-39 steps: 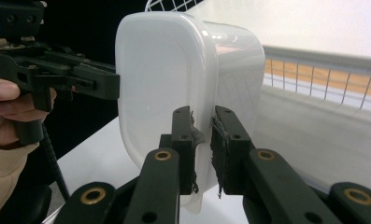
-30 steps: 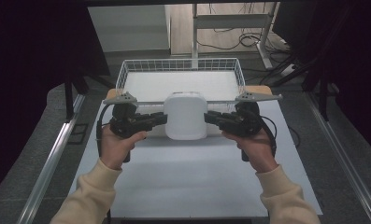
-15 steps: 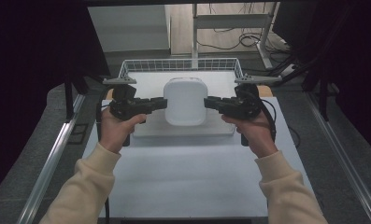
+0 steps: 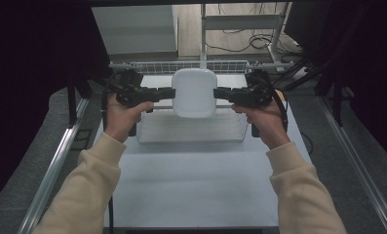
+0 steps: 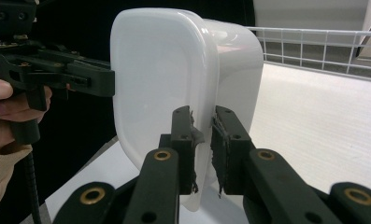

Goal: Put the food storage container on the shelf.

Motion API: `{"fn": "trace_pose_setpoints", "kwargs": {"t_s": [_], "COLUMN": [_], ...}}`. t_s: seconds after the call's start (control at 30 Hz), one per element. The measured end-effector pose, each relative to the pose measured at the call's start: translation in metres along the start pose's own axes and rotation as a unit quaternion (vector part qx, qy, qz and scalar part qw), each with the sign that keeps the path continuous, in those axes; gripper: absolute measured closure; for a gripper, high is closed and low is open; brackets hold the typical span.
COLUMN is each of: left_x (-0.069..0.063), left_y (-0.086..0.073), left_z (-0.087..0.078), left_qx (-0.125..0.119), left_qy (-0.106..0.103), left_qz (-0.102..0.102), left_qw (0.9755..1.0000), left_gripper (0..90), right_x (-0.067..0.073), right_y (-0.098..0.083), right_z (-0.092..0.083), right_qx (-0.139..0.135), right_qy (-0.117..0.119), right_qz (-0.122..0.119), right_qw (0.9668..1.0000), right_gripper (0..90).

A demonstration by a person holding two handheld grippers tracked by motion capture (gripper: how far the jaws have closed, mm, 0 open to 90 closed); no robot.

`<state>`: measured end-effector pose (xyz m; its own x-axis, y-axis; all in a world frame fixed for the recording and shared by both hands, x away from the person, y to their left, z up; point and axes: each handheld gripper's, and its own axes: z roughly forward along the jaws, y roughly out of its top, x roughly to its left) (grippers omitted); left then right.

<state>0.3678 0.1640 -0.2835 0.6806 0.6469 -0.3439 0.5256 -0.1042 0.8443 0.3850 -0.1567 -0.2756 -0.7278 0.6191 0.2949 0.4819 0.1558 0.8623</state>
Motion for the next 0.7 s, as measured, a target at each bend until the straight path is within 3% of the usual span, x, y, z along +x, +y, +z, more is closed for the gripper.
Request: {"fn": "trace_pose_setpoints", "kwargs": {"t_s": [0.4,0.7], "left_x": [0.017,0.040], "left_y": [0.016,0.019], "left_z": [0.011,0.026], "left_qx": [0.010,0.029], "left_qy": [-0.008,-0.013], "left_qz": [-0.024,-0.061], "left_qw": [0.9996,0.9976], "left_gripper": [79.8,79.5], "right_x": [-0.012,-0.027], "right_y": [0.015,0.025], "right_z": [0.008,0.025], "right_qx": [0.012,0.038], "right_qy": [-0.006,-0.009], "right_qz": [0.022,0.051], "right_qw": [0.9997,0.9979], "right_gripper": [79.1,78.8]}}
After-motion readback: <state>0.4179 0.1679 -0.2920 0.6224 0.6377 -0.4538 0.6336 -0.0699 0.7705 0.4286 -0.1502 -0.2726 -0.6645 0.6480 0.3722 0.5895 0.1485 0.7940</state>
